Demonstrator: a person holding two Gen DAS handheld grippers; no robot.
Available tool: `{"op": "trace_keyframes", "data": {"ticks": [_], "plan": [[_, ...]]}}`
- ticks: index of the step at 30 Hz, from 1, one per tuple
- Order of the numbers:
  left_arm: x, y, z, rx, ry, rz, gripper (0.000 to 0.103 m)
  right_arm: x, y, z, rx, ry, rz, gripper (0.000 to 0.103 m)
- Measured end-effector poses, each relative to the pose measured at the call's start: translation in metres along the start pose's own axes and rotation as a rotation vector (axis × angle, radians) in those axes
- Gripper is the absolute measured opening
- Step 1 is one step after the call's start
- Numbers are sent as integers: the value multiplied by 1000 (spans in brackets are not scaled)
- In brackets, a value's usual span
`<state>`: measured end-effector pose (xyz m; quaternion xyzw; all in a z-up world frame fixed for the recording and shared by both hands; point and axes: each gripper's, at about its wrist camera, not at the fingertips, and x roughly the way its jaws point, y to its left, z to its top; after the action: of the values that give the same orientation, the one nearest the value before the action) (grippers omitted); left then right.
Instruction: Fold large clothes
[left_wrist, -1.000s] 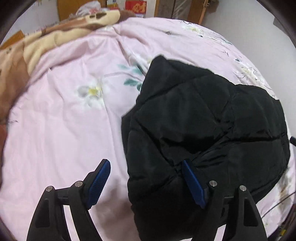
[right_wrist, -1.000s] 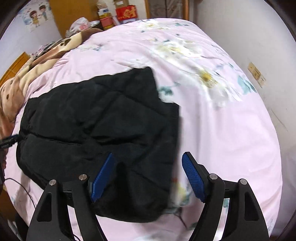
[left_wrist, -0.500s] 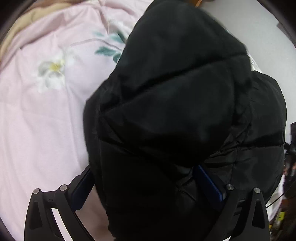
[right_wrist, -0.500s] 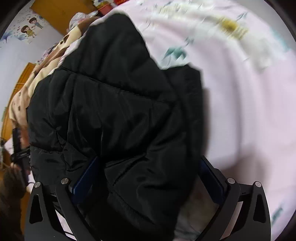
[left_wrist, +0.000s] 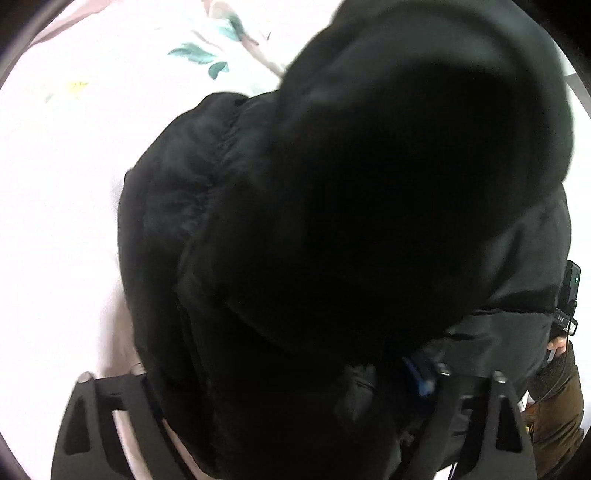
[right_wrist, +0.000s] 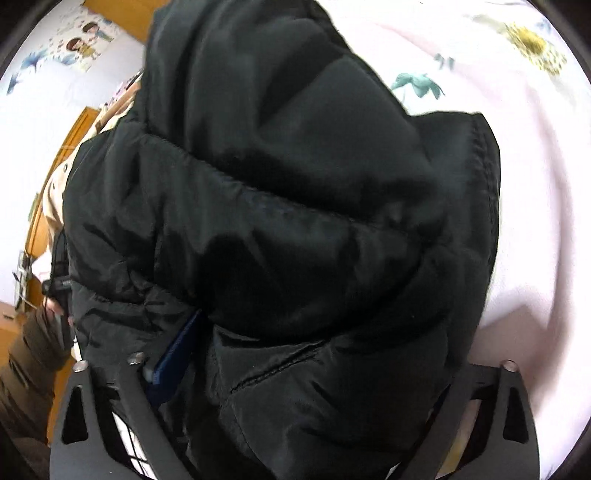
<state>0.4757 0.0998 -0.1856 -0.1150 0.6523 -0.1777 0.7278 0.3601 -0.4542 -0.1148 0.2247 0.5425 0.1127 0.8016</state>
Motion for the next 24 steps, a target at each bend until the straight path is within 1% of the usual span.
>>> {"op": "trace_keyframes", "data": {"ticks": [1,2,3,4,6,8,10,11,13,15,17,19,22,23,24], "plan": [[-4,-4,-2,5,-7,-1,74,-4,5,-2,-18,-11,3,80],[-6,-6,-3,11,-13,-1,65,-5,9,-3,-28,-16,7,78],[-10,-8,-5,15,-24,-12,62,-7,11,-5,-38,-21,13,75],[-12,-8,-7,12,-36,-24,61,-8,12,-7,-42,-26,20,74],[-11,-5,-9,7,-47,-43,65,-7,10,-10,-26,-28,40,74],[-6,1,-7,-20,-33,-60,80,-4,10,-9,-13,-26,43,75],[-1,7,-5,-42,-21,-99,86,-3,7,-9,-1,-21,58,79],[1,11,-4,-56,-13,-121,87,-6,-2,-11,14,-13,71,81],[0,11,-4,-57,-7,-128,88,-4,-10,-11,46,-1,96,82],[0,7,-1,-50,0,-120,85,-4,-6,-13,33,-12,94,82],[-4,5,-1,-60,3,-146,69,-3,-1,-14,14,-16,110,77],[-8,2,-3,-66,-4,-153,64,-4,3,-16,3,-17,129,73],[-10,1,-4,-67,-17,-158,64,0,2,-18,12,-14,140,73],[-10,2,-5,-67,-18,-165,68,3,2,-17,21,-9,145,74],[-8,6,-6,-71,-10,-179,70,5,0,-16,32,-1,154,75]]}}
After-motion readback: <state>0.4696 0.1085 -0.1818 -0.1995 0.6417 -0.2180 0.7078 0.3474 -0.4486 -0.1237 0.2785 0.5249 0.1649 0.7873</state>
